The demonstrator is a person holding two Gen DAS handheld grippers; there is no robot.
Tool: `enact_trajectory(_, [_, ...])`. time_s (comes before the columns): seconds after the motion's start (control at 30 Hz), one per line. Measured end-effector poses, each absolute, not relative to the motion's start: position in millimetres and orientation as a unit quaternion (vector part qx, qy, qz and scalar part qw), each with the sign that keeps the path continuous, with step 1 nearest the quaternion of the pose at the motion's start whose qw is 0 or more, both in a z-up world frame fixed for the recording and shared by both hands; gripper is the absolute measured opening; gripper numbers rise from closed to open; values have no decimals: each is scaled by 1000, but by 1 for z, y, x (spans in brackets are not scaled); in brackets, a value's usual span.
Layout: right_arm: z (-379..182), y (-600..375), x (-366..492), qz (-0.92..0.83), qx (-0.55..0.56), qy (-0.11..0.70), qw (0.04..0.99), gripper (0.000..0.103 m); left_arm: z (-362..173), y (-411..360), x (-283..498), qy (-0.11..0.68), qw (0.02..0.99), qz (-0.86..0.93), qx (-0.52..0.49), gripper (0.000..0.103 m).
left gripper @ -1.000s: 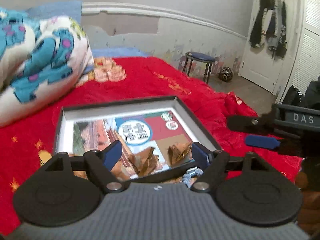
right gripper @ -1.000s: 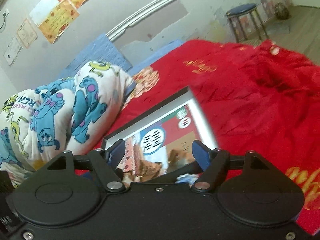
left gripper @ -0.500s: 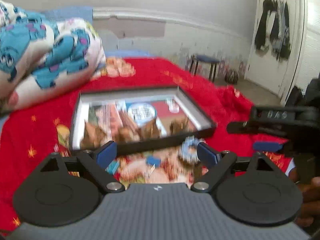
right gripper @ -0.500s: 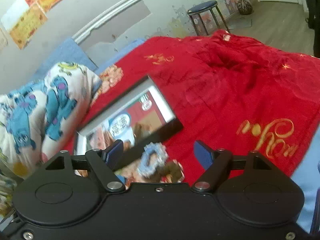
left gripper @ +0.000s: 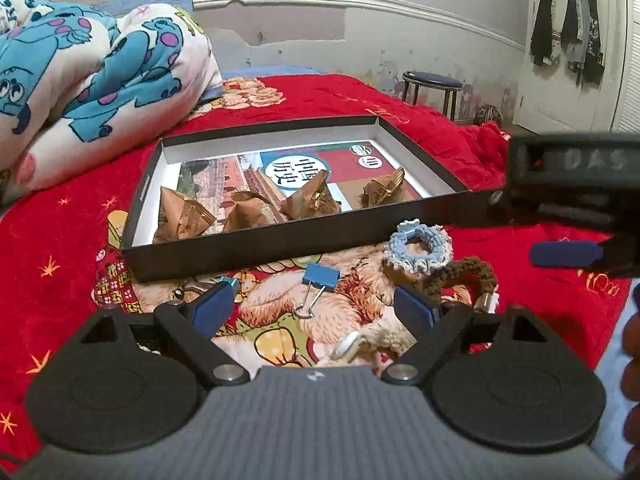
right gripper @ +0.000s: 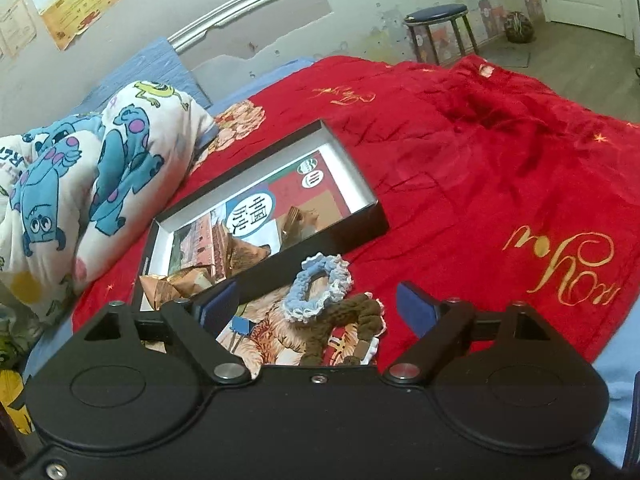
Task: Organize objects
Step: 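Move both grippers down to the crocheted scrunchies beside the box, then close the left gripper on the cream scrunchie while the right gripper grasps the brown scrunchie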
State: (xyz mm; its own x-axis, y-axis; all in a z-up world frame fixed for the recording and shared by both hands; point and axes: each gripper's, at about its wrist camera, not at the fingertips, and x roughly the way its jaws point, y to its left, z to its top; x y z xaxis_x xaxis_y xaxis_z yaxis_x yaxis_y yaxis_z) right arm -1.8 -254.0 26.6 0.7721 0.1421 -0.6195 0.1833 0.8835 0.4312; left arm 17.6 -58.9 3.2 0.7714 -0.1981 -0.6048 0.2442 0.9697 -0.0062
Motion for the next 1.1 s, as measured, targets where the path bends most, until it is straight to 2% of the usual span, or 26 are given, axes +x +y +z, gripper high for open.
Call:
enact_trajectory(0.2, [10, -245, 10, -14, 224, 367, 903, 84, -1, -62, 17, 328, 936, -125, 36, 86])
enact_trajectory(0.5, [14, -237, 10, 5, 189, 367, 911, 78, -11, -63, 21, 358, 927, -104, 43, 73])
enact_trajectory(0.57, [12, -240, 11, 7, 196, 372, 907, 73, -12, -64, 21, 361, 925, -107, 47, 70])
enact_trajectory(0.9, [-2, -236, 16, 3, 176, 406, 897, 70, -13, -72, 14, 374, 915, -145, 45, 66])
enact_trajectory(0.93, [-3, -236, 17, -1, 175, 409, 895, 68, -15, -72, 14, 377, 914, -146, 46, 62])
enact_trajectory(1.03, [-8, -236, 20, -5, 174, 414, 893, 65, -21, -73, 16, 391, 908, -140, 52, 39])
enact_trajectory(1.1, [-11, -234, 23, -8, 168, 421, 891, 65, -23, -74, 16, 388, 909, -138, 63, 37])
